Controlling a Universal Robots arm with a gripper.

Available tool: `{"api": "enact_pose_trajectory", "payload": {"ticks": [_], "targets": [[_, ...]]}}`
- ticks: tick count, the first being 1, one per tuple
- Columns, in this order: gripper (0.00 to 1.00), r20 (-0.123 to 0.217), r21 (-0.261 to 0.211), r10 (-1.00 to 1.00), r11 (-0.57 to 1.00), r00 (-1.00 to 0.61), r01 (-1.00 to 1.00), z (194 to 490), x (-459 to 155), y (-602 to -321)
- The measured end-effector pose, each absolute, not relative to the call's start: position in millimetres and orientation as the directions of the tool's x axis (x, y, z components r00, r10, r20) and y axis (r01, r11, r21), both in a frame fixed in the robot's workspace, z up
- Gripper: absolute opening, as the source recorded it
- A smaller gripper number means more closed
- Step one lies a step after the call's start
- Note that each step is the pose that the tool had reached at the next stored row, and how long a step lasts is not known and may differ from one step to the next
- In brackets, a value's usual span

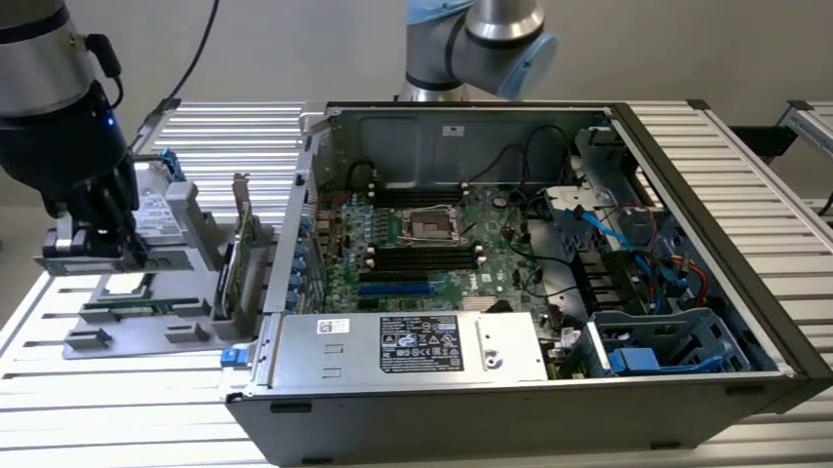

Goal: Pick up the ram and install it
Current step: 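Pick up the ram and move it above insertion slot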

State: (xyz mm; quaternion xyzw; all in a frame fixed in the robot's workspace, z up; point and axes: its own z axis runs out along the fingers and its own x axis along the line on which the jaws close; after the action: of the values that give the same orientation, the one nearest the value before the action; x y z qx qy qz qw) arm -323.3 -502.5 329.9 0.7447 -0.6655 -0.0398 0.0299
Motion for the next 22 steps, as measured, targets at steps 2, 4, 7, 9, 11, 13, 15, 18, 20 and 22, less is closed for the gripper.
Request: {"api": "enact_pose_trajectory", "payload": {"ticks": [2, 4, 7, 9, 11, 13, 15, 18, 20, 22], "targets": [[0.14, -0.021, 0.099, -0.994, -0.113, 0.111, -0.989, 338.9, -315.4, -502.8], [0.14, -0.022, 0.1, -0.994, -0.113, 0.111, -0.989, 348.1, -307.6, -503.0], [0.14, -0.024, 0.102, -0.994, -0.113, 0.111, -0.988, 361.2, -296.3, -503.4], [0.14, -0.025, 0.104, -0.994, -0.113, 0.111, -0.988, 370.0, -288.5, -503.6], [0.14, -0.027, 0.105, -0.993, -0.113, 0.111, -0.988, 379.0, -280.4, -503.8], [0.14, -0.028, 0.106, -0.993, -0.113, 0.111, -0.988, 387.7, -272.4, -504.1], [0.14, -0.03, 0.107, -0.993, -0.113, 0.111, -0.988, 396.3, -264.3, -504.3], [0.14, -0.033, 0.108, -0.993, -0.114, 0.111, -0.988, 405.6, -251.2, -504.3], [0.14, -0.034, 0.108, -0.993, -0.114, 0.111, -0.988, 408.2, -242.0, -504.4], [0.14, -0.036, 0.108, -0.993, -0.114, 0.111, -0.988, 409.3, -232.9, -504.4]]}}
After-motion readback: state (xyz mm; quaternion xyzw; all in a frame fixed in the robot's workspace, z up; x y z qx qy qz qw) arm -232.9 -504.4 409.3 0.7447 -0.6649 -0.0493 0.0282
